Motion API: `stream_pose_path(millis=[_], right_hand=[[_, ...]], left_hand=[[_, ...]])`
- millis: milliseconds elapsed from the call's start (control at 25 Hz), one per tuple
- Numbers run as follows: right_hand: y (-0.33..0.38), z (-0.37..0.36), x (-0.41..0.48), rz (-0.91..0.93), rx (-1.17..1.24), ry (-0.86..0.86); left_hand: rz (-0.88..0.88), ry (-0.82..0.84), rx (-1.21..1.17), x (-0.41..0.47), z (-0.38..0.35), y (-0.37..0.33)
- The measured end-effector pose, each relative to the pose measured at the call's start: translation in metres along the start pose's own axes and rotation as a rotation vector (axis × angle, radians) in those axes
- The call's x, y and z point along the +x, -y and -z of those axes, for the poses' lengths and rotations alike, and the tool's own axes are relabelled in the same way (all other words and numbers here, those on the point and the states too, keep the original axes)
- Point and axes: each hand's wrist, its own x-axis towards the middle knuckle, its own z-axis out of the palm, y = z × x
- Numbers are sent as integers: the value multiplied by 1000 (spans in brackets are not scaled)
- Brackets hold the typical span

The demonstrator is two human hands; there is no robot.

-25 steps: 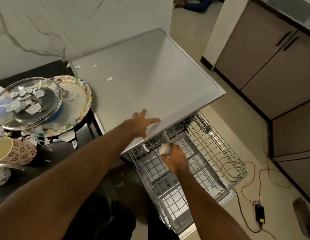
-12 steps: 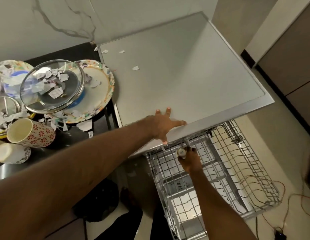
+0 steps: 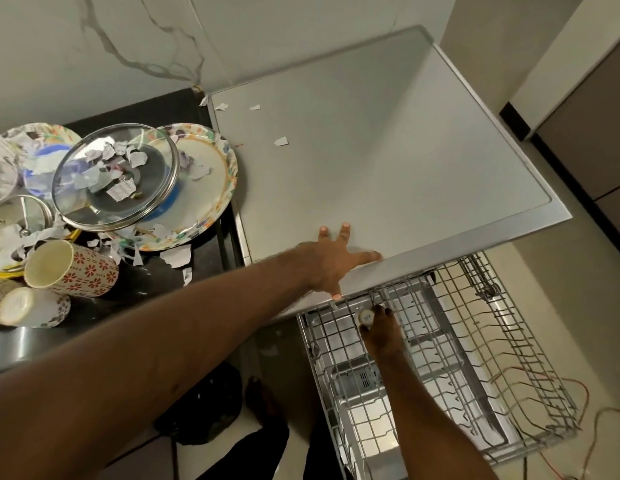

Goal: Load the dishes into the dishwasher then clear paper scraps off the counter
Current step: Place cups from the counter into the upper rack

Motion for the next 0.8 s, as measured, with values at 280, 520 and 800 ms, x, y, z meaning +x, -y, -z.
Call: stream_pose_path(millis=[280, 520, 800], right_hand=[[-9, -5, -3, -16, 63, -24], [-14, 1, -24, -27, 129, -16], [13, 47, -78, 40, 103, -85]], left_hand=[[1, -13, 19, 2, -2, 2], [0, -9, 45, 3, -1, 3], [14, -58, 5, 2, -4, 3]])
